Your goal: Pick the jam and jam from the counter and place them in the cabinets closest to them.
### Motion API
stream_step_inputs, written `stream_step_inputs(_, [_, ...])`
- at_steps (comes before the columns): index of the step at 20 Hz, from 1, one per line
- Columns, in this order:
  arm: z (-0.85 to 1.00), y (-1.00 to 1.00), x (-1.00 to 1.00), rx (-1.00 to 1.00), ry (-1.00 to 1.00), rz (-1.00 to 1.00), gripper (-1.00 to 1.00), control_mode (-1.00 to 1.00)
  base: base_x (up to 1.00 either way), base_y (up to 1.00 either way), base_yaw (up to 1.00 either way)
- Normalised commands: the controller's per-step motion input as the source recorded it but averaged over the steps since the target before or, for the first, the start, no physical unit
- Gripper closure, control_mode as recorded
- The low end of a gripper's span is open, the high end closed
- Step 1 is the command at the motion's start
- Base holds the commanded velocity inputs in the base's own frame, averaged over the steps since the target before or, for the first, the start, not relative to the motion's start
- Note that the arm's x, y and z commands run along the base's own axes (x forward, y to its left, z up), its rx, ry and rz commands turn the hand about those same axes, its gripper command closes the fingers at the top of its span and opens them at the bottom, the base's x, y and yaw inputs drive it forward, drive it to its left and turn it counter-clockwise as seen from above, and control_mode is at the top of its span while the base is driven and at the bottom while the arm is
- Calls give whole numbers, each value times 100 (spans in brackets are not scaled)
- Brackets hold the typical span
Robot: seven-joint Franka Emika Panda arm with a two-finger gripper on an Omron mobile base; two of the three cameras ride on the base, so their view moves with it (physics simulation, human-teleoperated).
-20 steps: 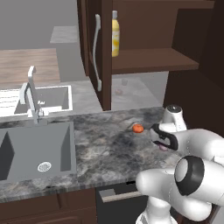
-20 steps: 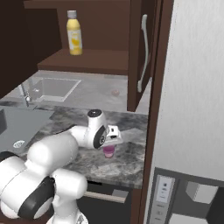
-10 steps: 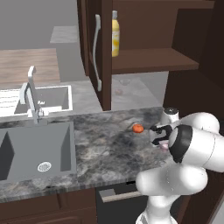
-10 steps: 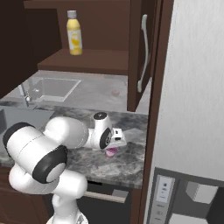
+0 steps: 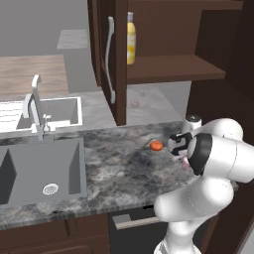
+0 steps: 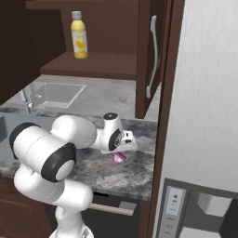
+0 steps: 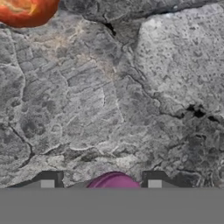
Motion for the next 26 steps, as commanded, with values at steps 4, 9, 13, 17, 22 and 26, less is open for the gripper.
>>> stream_step_inputs(4, [37,6,0,0,3,-11,100,-100,0,0,0])
stream_step_inputs(9, [59,12,0,-2,2,-13,100,-100,0,0,0])
stream_step_inputs(13, [71,18,0,-6,0,-14,100,-100,0,0,0])
stream_step_inputs(17, [69,12,-1,-6,0,-12,100,-100,0,0,0])
stream_step_inputs(22, [66,2,-1,-6,0,-10,100,-100,0,0,0])
stream_step_inputs(26, [72,0,0,-4,0,-8,100,-100,0,0,0])
